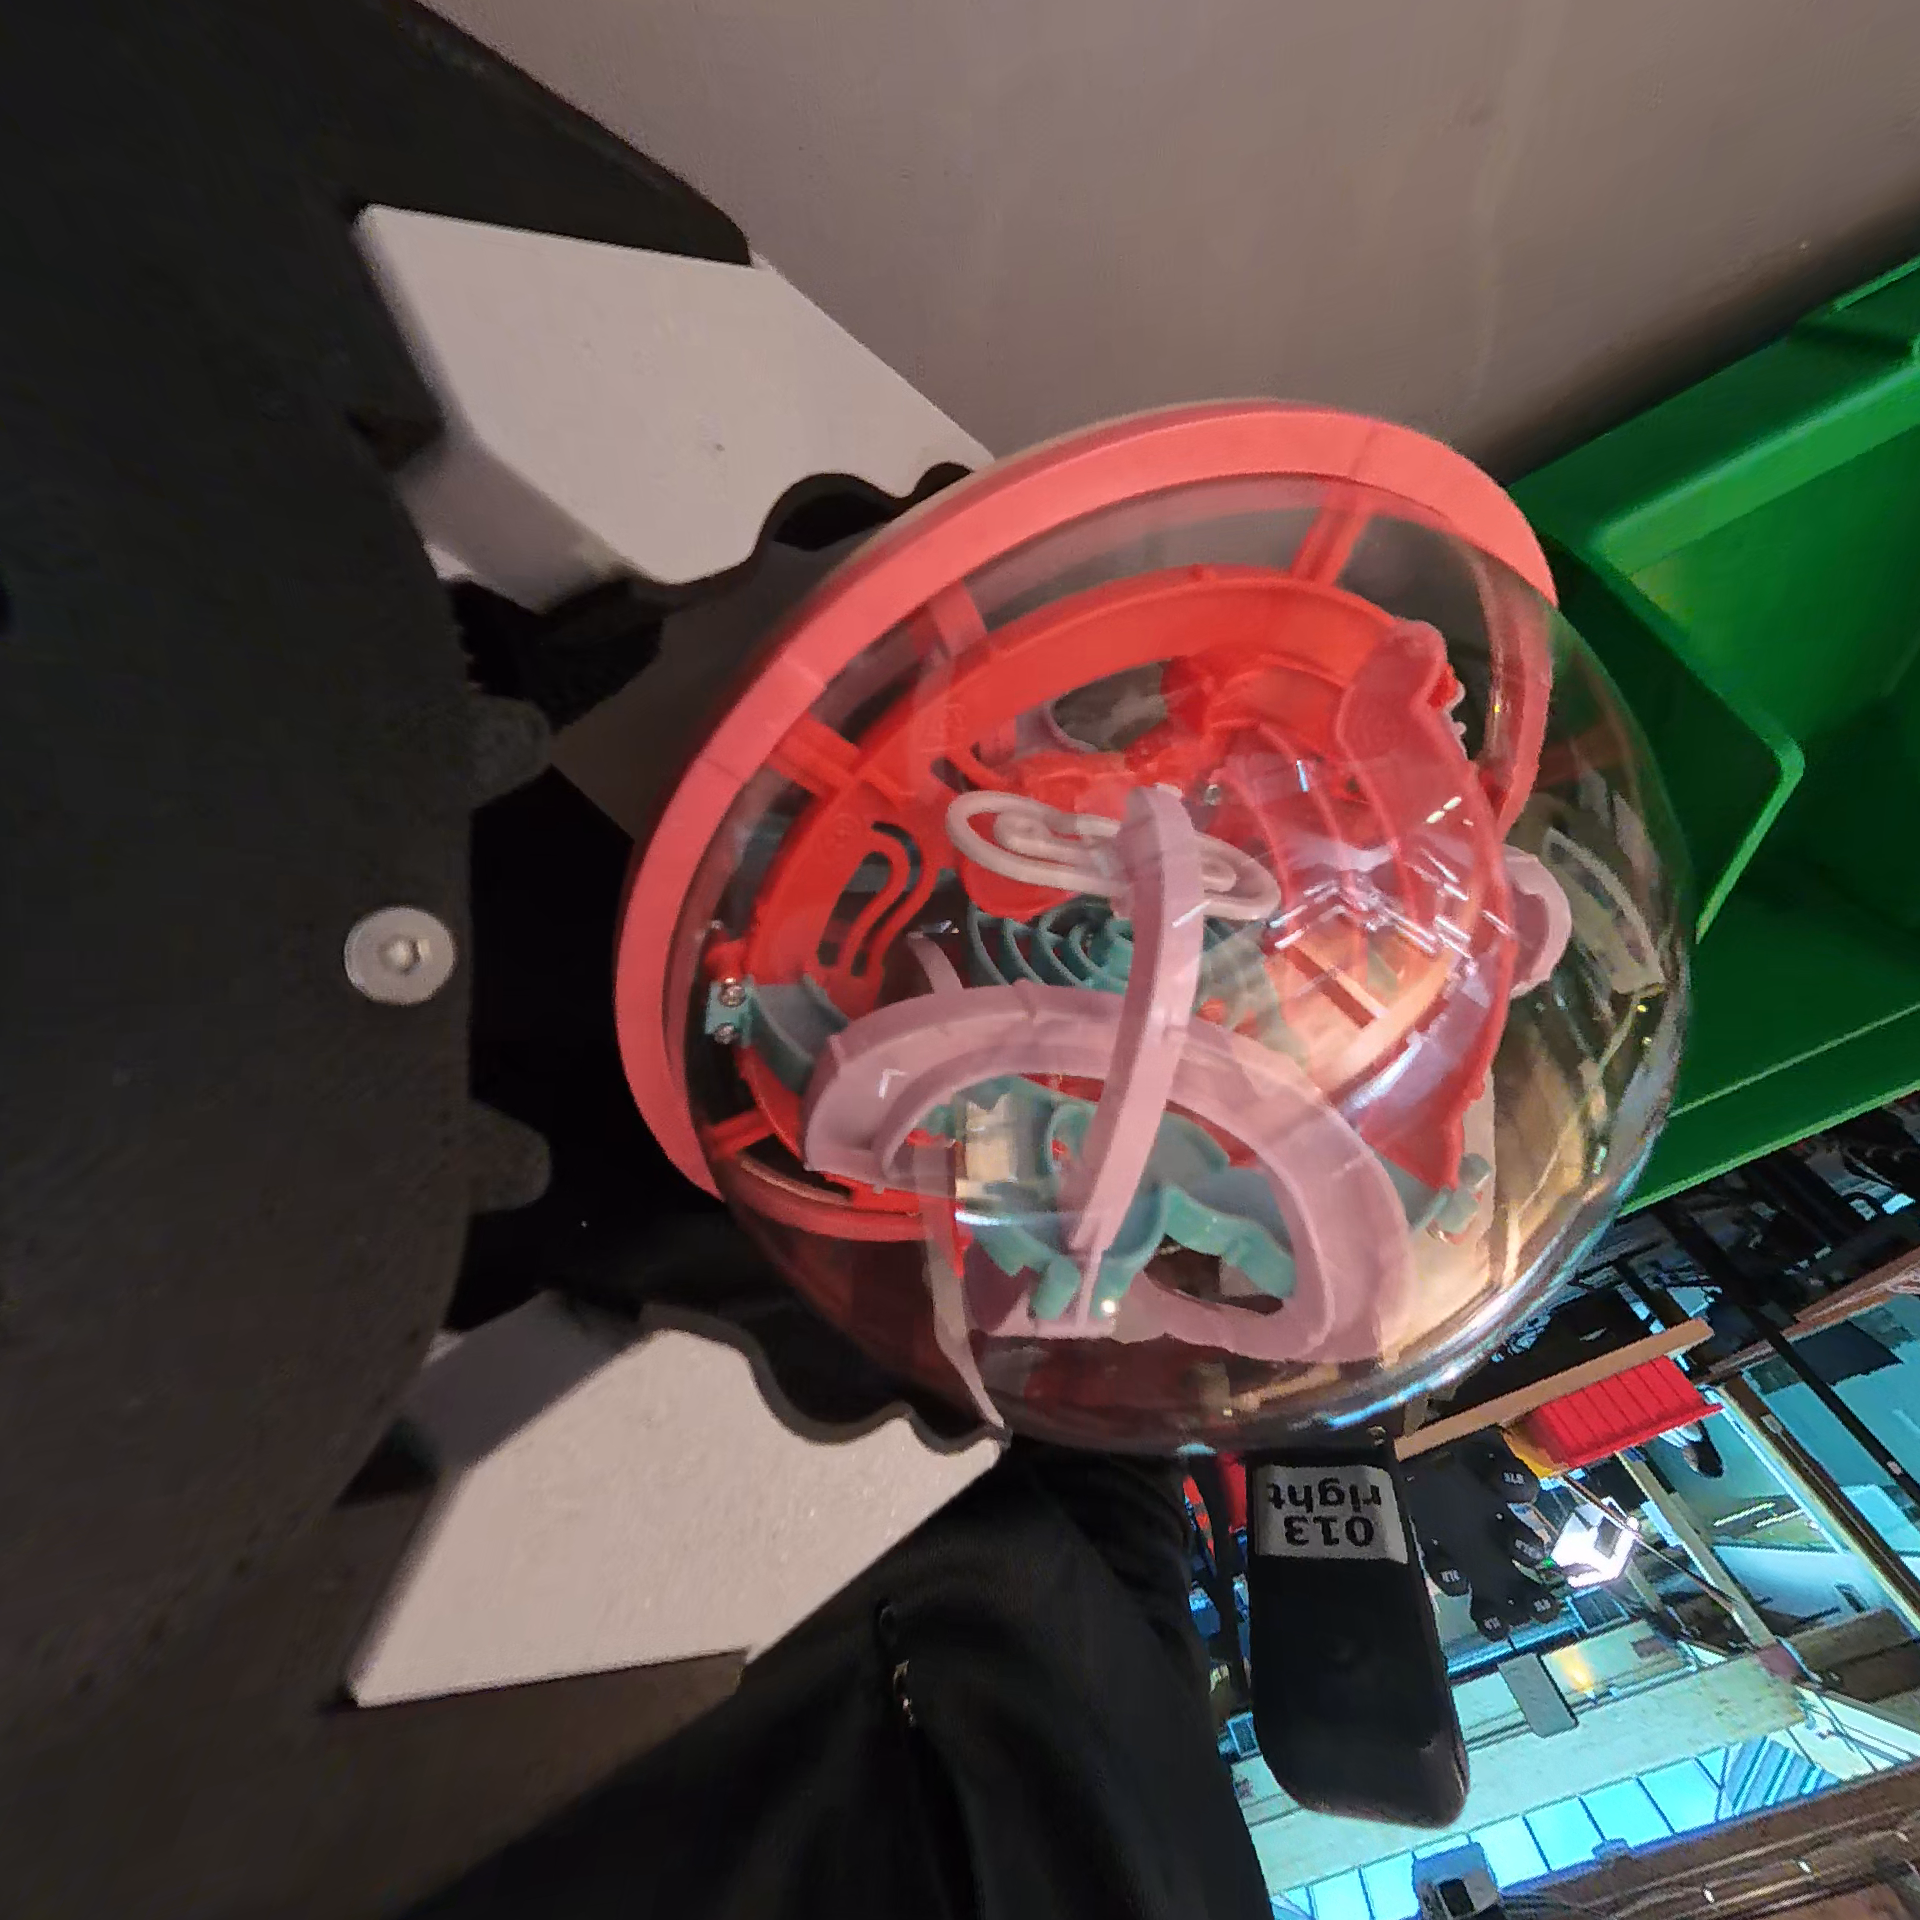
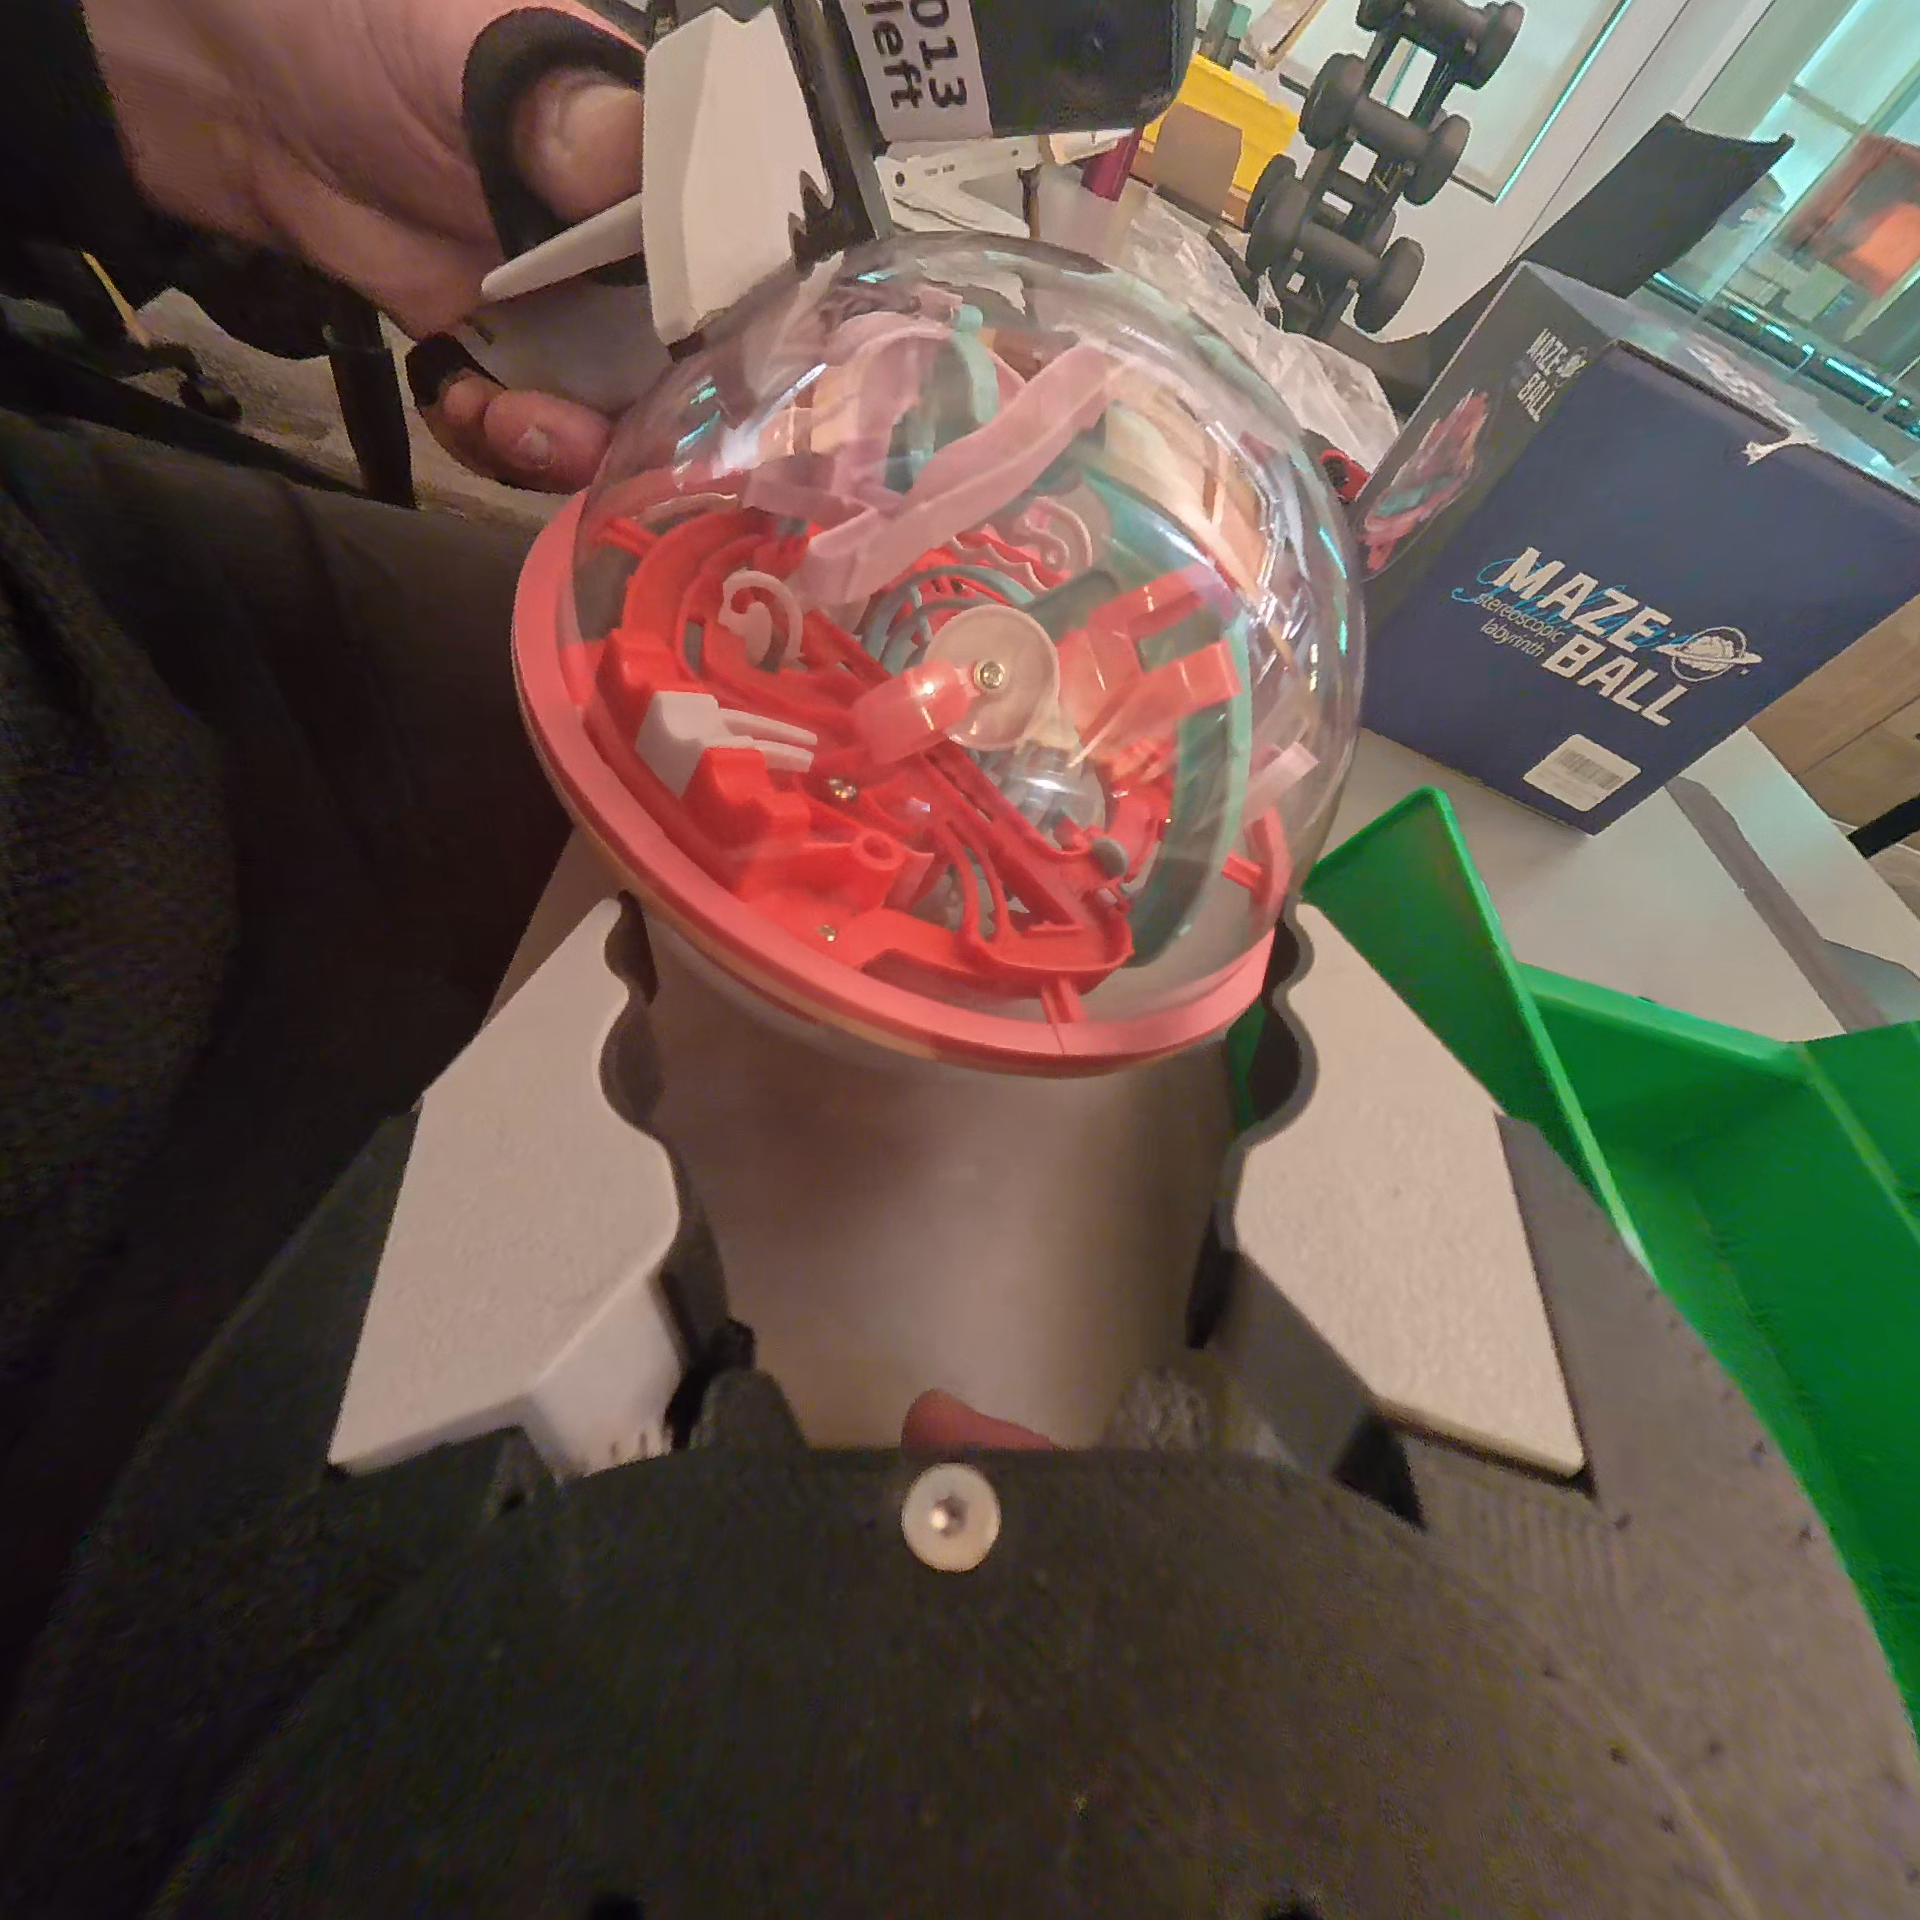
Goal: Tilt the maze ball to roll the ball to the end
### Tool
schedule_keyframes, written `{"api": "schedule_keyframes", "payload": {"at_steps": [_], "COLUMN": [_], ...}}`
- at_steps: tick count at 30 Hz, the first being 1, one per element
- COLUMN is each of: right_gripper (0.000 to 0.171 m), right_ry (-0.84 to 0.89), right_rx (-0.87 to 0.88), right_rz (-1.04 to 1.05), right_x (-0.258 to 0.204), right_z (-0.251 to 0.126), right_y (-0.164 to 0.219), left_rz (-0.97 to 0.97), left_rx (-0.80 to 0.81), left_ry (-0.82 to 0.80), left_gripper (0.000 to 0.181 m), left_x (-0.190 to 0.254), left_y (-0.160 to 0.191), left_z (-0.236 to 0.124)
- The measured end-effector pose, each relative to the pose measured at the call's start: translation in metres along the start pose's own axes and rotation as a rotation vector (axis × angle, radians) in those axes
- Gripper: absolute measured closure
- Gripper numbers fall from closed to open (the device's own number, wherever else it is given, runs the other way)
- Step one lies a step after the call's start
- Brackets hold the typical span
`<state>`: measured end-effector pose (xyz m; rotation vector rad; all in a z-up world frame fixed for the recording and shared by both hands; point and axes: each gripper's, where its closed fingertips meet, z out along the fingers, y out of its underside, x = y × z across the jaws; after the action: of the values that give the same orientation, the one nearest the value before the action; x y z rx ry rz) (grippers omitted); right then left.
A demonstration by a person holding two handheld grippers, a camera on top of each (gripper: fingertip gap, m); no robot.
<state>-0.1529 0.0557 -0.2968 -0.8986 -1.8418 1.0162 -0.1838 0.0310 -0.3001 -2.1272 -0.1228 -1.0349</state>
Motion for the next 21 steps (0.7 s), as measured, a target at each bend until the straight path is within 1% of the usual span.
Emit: {"api": "schedule_keyframes", "payload": {"at_steps": [7, 10, 13, 21], "right_gripper": [0.056, 0.056, 0.056, 0.056], "right_ry": [0.009, 0.027, 0.052, 0.057], "right_rx": [0.003, 0.002, -0.001, 0.009], "right_rz": [-0.003, -0.054, -0.112, -0.132], "right_x": [-0.0005, -0.0014, -0.0024, -0.0019], "right_z": [-0.0001, -0.0011, -0.0016, -0.0021], "right_y": [-0.0022, -0.0042, -0.0066, -0.0081], "left_rz": [-0.005, 0.034, 0.085, 0.103], "left_rx": [0.008, 0.019, 0.066, 0.082], "left_ry": [0.035, 0.060, 0.107, 0.146], "left_gripper": [0.024, 0.024, 0.024, 0.024], "left_x": [-0.0002, -0.0001, -0.0003, -0.0008], "left_y": [-0.0004, 0.0013, 0.0018, 0.0013], "left_z": [-0.0003, 0.0001, 0.0001, 0.0010]}}
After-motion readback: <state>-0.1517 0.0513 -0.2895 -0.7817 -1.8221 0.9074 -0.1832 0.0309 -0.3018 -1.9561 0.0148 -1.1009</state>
